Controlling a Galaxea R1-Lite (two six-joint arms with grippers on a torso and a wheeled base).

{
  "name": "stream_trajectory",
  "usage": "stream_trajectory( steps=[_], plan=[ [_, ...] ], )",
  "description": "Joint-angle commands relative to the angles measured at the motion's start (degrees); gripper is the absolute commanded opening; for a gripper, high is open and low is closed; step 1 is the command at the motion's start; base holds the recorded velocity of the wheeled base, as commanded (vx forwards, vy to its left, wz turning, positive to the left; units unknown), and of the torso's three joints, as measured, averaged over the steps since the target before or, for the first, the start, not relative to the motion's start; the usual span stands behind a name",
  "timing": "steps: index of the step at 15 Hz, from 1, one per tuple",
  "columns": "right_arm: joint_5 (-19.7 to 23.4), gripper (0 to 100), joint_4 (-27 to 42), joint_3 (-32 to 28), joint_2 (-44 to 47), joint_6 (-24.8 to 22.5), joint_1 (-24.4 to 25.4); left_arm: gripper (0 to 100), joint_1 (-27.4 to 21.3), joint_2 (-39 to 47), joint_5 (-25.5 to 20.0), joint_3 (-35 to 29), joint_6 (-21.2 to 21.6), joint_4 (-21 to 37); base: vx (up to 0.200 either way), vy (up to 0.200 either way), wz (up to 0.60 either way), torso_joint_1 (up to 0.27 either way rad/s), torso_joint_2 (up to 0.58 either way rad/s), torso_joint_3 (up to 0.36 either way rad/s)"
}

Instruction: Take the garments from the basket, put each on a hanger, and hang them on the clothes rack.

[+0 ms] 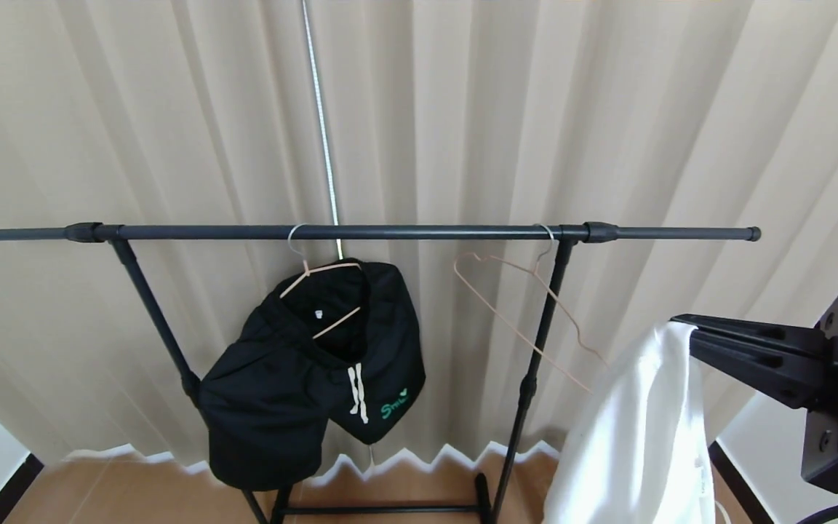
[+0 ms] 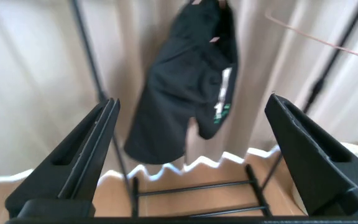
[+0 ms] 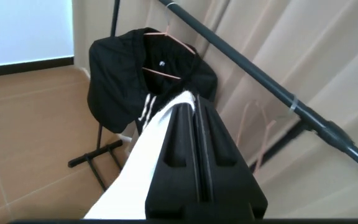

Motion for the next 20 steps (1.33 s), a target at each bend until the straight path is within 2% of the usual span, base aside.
stream_trajectory(
  steps=[1, 3, 6, 7, 8, 9, 10, 11, 13, 14, 15, 16, 17, 19, 20],
  plan=[
    [0.0, 0, -0.3, -0.1, -0.2, 0.0, 0.0, 100, 0.0, 0.0, 0.0, -0.1, 0.0, 0.0, 0.000, 0.000, 0.00, 0.000, 0.00, 0.000],
    [0.0, 0, -0.3, -0.5, -0.2, 0.0, 0.0, 100, 0.0, 0.0, 0.0, 0.0, 0.0, 0.1, 0.000, 0.000, 0.00, 0.000, 0.00, 0.000],
    [-6.1, 0, -0.6, -2.4, 2.1, -0.1, 1.9, 100, -0.2, 0.3, -0.4, -0.3, 0.8, 0.5, 0.000, 0.000, 0.00, 0.000, 0.00, 0.000],
    [-11.6, 0, -1.0, -4.8, 6.1, 0.1, 5.0, 100, -0.6, 4.0, -0.4, -0.3, 0.9, 0.7, 0.000, 0.000, 0.00, 0.000, 0.00, 0.000],
    [-14.9, 0, -1.2, -7.0, 9.0, 0.1, 5.9, 100, -0.5, 7.8, 0.0, -0.3, 1.3, 0.7, 0.000, 0.000, 0.00, 0.000, 0.00, 0.000],
    [-18.1, 0, -1.5, -9.1, 12.5, 1.2, 6.7, 100, -0.2, 13.1, -0.1, -0.3, 3.1, 0.6, 0.000, 0.000, 0.00, 0.000, 0.00, 0.000],
    [-18.9, 0, -1.9, -9.1, 13.2, 2.3, 7.4, 100, -0.3, 15.1, -0.4, -0.9, 4.1, 0.4, 0.000, 0.000, 0.00, 0.000, 0.00, 0.000],
    [-20.1, 0, -4.3, -8.9, 14.6, 7.4, 9.5, 100, -0.6, 23.7, -0.9, -6.8, 5.5, 0.6, 0.000, 0.000, 0.00, 0.000, 0.00, 0.000],
    [-22.1, 0, -7.3, -9.9, 16.7, 9.5, 10.4, 100, -0.8, 37.2, -2.2, -15.3, 3.6, 0.8, 0.000, 0.000, 0.00, 0.000, 0.00, 0.000],
    [-23.3, 0, -8.4, -10.0, 17.4, 9.7, 11.1, 100, -4.5, 47.3, -2.0, -21.6, 2.0, 3.2, 0.000, 0.000, 0.00, 0.000, 0.00, 0.000],
    [-23.3, 0, -8.6, -9.9, 17.3, 9.7, 11.4, 100, -6.3, 50.2, -2.0, -24.1, 1.4, 5.2, 0.000, 0.000, 0.00, 0.000, 0.00, 0.000],
    [-23.1, 0, -8.9, -9.5, 16.6, 9.8, 12.2, 100, -15.0, 58.7, -1.8, -33.7, -4.9, 13.5, 0.000, 0.000, 0.00, 0.000, 0.00, 0.000],
    [-23.0, 0, -8.9, -9.1, 16.0, 9.9, 12.9, 100, -19.8, 62.5, -1.7, -37.9, -8.6, 16.3, 0.000, 0.000, 0.00, 0.000, 0.00, 0.000],
    [-22.8, 0, -9.0, -8.2, 15.3, 10.0, 14.9, 100, -30.1, 71.9, -1.9, -44.7, -14.4, 18.9, 0.000, 0.000, 0.00, 0.000, 0.00, 0.000],
    [-22.8, 0, -9.1, -8.2, 15.3, 10.5, 16.2, 100, -33.3, 75.6, -2.1, -45.9, -14.9, 18.9, 0.000, 0.000, 0.00, 0.000, 0.00, 0.000]
  ],
)
